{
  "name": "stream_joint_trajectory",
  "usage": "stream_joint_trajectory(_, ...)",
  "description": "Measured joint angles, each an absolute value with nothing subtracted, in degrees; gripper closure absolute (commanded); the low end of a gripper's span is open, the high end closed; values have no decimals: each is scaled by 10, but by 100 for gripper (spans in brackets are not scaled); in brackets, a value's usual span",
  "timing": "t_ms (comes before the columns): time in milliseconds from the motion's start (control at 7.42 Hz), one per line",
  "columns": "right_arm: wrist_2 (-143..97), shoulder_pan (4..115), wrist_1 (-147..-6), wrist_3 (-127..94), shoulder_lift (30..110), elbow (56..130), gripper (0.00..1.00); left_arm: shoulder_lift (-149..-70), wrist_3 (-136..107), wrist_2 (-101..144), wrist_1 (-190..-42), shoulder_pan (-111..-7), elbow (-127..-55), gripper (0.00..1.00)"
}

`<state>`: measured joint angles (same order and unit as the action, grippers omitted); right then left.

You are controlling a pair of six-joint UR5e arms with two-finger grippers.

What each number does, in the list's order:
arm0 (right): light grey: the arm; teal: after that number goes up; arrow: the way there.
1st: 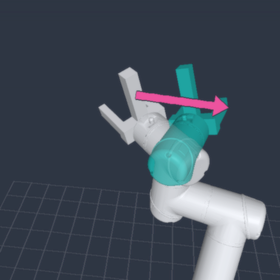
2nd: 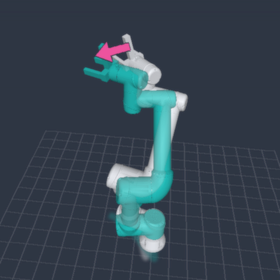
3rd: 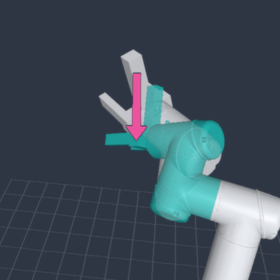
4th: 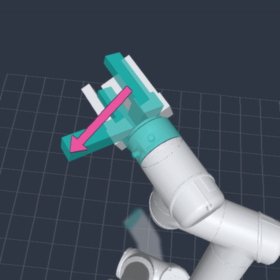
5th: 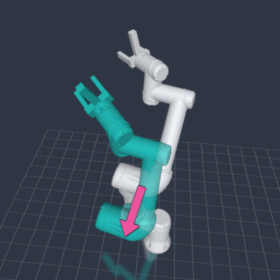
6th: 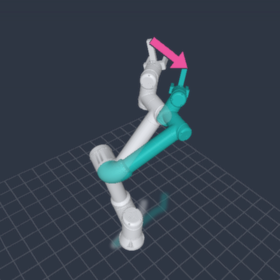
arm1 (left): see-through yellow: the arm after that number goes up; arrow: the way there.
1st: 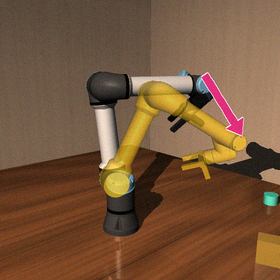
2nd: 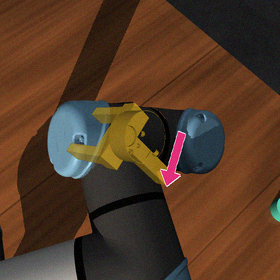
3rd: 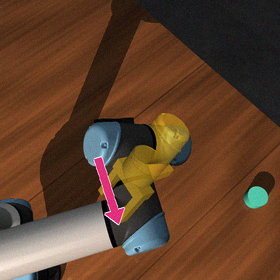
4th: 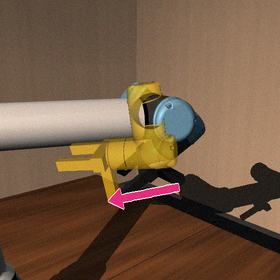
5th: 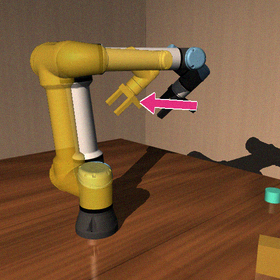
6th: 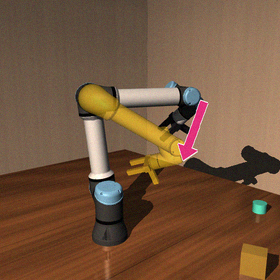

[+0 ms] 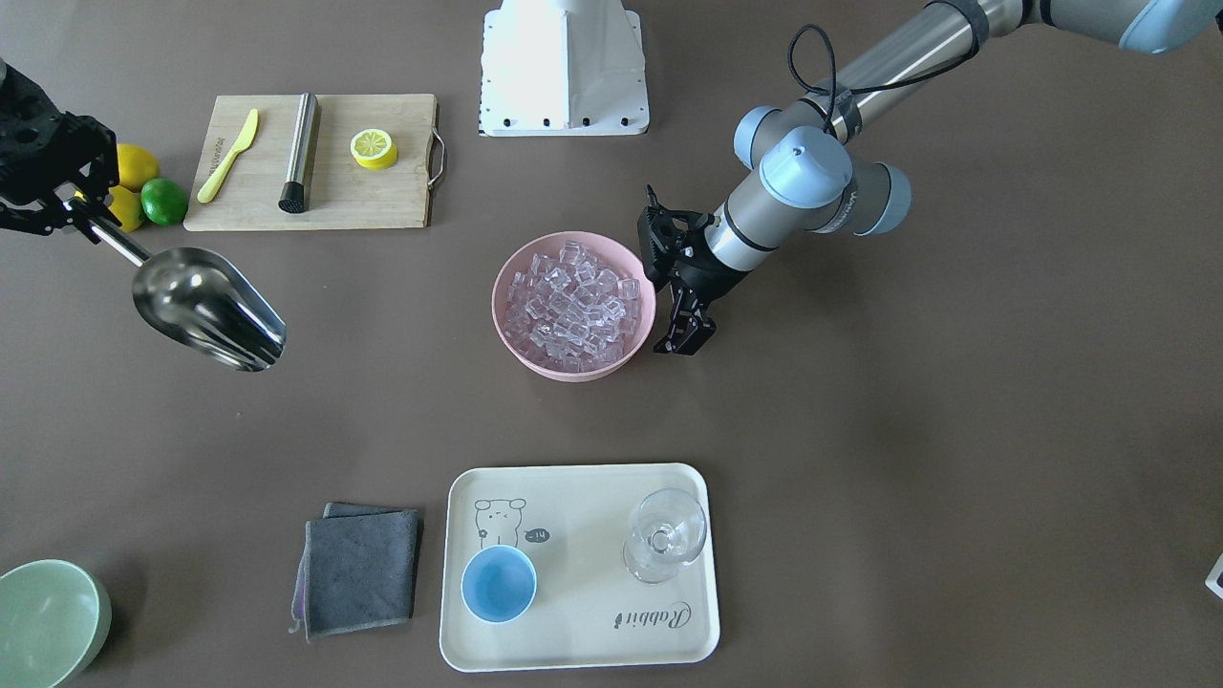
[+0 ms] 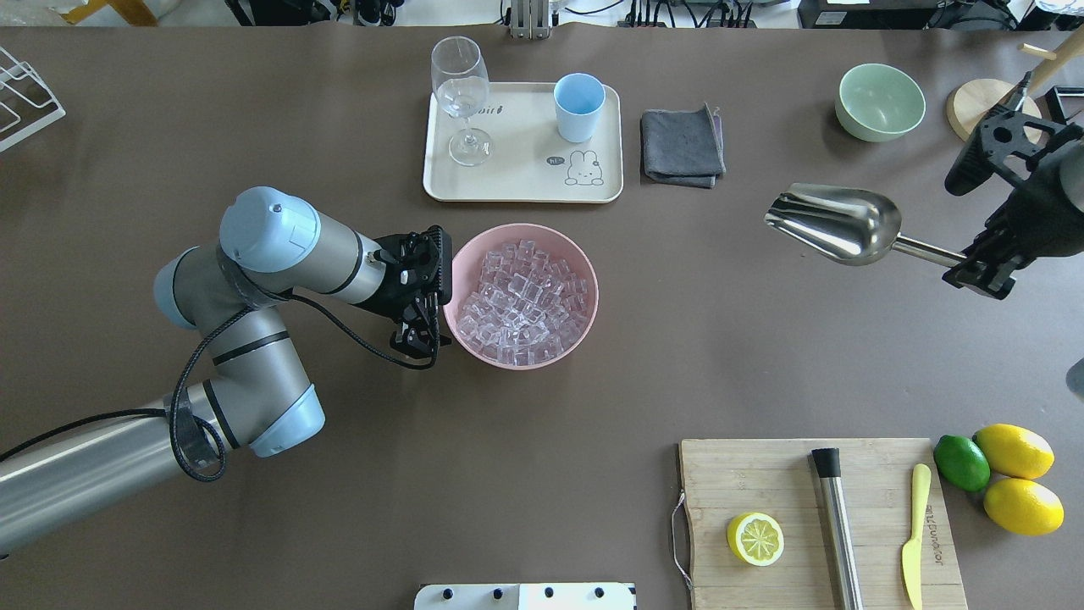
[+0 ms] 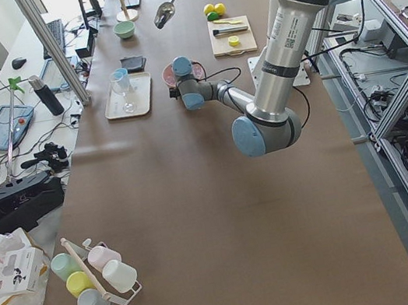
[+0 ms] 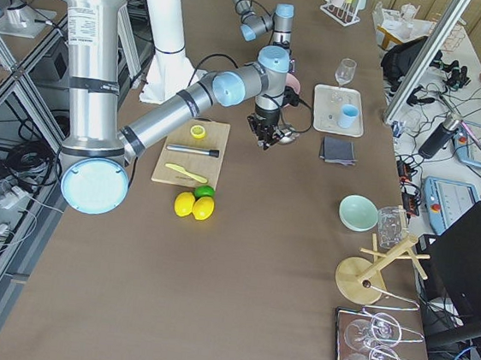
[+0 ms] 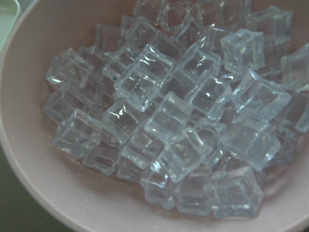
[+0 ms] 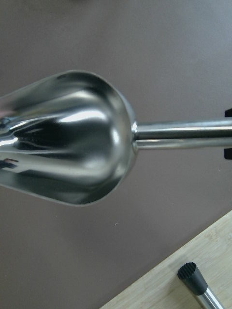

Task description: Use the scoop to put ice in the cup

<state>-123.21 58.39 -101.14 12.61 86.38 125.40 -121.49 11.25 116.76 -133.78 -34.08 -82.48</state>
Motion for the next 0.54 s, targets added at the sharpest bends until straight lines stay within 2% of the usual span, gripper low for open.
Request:
stream_joint_trajectory(269,-1181,520,-1127,137,797,1288,100,-1215,109,1171,-1338,-341,-824,1)
stream_joint_trajectory(539,-1139,470,-1299,139,655,1286,100,-1218,109,1173,-1338,-341,-824,1)
